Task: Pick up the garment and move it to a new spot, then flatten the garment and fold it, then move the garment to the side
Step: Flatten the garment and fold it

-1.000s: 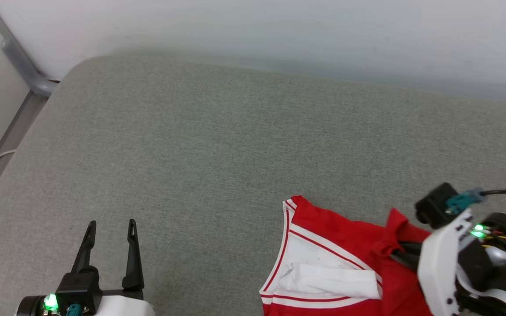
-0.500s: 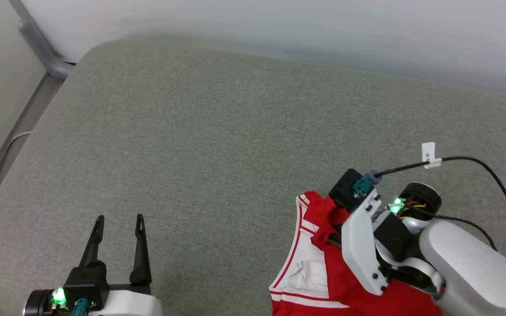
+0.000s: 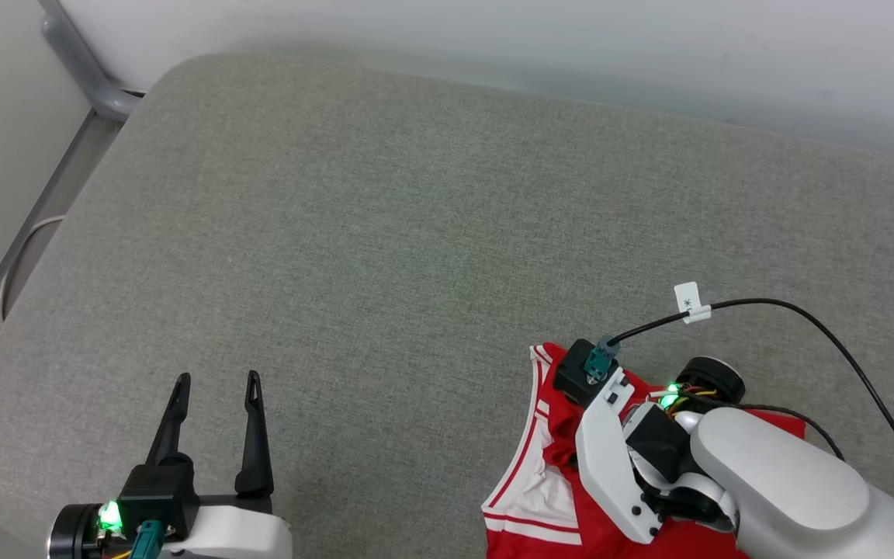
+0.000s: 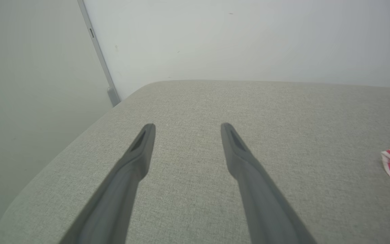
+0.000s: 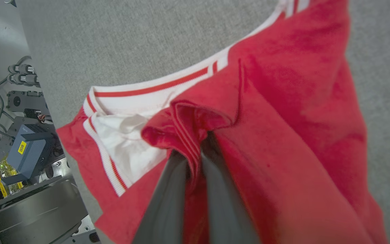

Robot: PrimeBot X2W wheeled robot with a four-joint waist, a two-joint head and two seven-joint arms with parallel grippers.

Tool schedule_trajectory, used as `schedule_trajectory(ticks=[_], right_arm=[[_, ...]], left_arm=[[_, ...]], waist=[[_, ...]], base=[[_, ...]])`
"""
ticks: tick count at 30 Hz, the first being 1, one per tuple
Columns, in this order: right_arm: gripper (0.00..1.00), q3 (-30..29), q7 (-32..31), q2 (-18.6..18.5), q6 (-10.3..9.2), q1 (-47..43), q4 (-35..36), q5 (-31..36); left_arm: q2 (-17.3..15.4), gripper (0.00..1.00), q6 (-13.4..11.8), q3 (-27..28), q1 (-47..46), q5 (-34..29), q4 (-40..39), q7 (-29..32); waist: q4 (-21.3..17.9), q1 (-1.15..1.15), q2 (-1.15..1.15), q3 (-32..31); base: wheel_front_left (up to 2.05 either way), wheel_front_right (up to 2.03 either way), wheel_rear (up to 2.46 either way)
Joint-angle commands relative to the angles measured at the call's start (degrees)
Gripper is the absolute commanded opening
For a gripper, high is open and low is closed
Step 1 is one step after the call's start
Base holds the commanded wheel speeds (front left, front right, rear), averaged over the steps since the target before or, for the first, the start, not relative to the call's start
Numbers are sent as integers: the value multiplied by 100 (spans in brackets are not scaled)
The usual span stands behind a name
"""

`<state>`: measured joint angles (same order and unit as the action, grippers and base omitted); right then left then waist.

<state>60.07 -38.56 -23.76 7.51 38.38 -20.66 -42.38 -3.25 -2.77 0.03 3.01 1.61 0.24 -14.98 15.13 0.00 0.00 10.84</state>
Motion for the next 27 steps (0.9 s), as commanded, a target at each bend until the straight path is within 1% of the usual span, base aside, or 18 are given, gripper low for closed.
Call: schedule_trajectory(ticks=[1, 2, 3, 5, 10, 13, 16, 21, 25, 27], right_arm=[[0, 85, 99, 11, -5, -26, -64, -65], [33, 74, 200, -12, -5, -2, -39, -112], [100, 39, 326, -52, -5, 18, 15, -172], [100, -93, 599, -111, -5, 23, 170, -301], [100, -423, 1248, -459, -5, -143, 664, -341], [100, -816, 1700, -690, -6, -318, 843, -174], [100, -1400, 2268, -755, -6, -603, 865, 156], [100, -2569, 3196, -650, -6, -1244, 834, 938], [100, -3671, 3852, -318, -5, -1870, 861, 1593], [100, -4214, 4153, -78, -6, -2186, 931, 1888]], left_arm=[[1, 100, -35, 14, -25, -9, 10, -28], [0, 100, -31, 32, 1, -16, 13, -28], [-10, 100, -20, 41, 24, -26, 22, -28], [-36, 100, -8, 74, 65, -41, 24, -28], [-68, 100, 24, 90, 175, -77, 19, -28], [-81, 100, 20, 67, 263, -113, 0, -27], [-107, 100, 12, 58, 330, -143, -6, -27], [-135, 100, -31, 24, 442, -200, -36, -28], [-180, 100, -66, 18, 512, -205, -57, -28], [-199, 100, -79, 16, 544, -214, -75, -28]], waist=[[-30, 0, 0, -34], [-52, 0, 0, -61], [-73, 0, 0, -94], [-143, 0, 0, -180], [-364, 0, 0, -413], [-523, 0, 0, -542], [-686, 0, 0, -651], [-931, 0, 0, -781], [-1092, 0, 0, -861], [-1152, 0, 0, -900]], base=[[0, 0, 0], [0, 0, 0], [0, 0, 0], [0, 0, 0], [0, 0, 0], [0, 0, 0], [0, 0, 0], [0, 0, 0], [0, 0, 0], [0, 0, 0]])
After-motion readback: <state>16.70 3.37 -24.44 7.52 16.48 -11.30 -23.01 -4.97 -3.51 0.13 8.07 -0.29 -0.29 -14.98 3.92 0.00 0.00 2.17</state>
